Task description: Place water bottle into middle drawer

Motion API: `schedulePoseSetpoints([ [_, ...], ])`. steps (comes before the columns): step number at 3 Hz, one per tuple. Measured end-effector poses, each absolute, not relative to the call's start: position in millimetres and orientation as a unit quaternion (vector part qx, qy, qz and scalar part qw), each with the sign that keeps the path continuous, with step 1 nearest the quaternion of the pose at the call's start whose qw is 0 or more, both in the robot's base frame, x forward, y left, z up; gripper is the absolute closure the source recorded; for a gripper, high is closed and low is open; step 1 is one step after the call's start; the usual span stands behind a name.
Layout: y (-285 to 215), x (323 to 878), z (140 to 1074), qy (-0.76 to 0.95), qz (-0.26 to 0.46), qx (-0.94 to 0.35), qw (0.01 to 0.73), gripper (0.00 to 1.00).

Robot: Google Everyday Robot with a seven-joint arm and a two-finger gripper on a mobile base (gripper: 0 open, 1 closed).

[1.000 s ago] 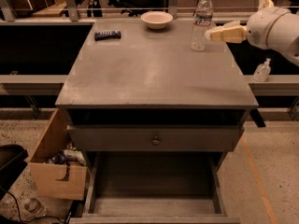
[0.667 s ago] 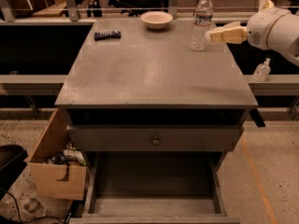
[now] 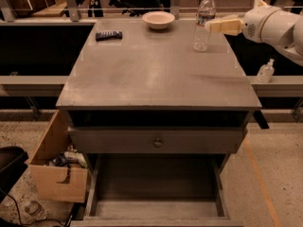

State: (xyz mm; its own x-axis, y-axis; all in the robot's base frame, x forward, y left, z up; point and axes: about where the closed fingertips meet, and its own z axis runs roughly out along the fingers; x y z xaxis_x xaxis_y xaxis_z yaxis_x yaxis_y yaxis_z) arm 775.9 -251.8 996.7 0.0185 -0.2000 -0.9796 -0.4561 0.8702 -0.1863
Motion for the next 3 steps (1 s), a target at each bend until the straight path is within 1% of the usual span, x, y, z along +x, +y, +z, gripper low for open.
schedulePoseSetpoints([
  [2, -261, 830, 989, 0.707, 0.118, -0.203, 0.667, 0.00],
  [3, -253, 858, 973, 0.703, 0.169, -0.178, 0.667, 0.00],
])
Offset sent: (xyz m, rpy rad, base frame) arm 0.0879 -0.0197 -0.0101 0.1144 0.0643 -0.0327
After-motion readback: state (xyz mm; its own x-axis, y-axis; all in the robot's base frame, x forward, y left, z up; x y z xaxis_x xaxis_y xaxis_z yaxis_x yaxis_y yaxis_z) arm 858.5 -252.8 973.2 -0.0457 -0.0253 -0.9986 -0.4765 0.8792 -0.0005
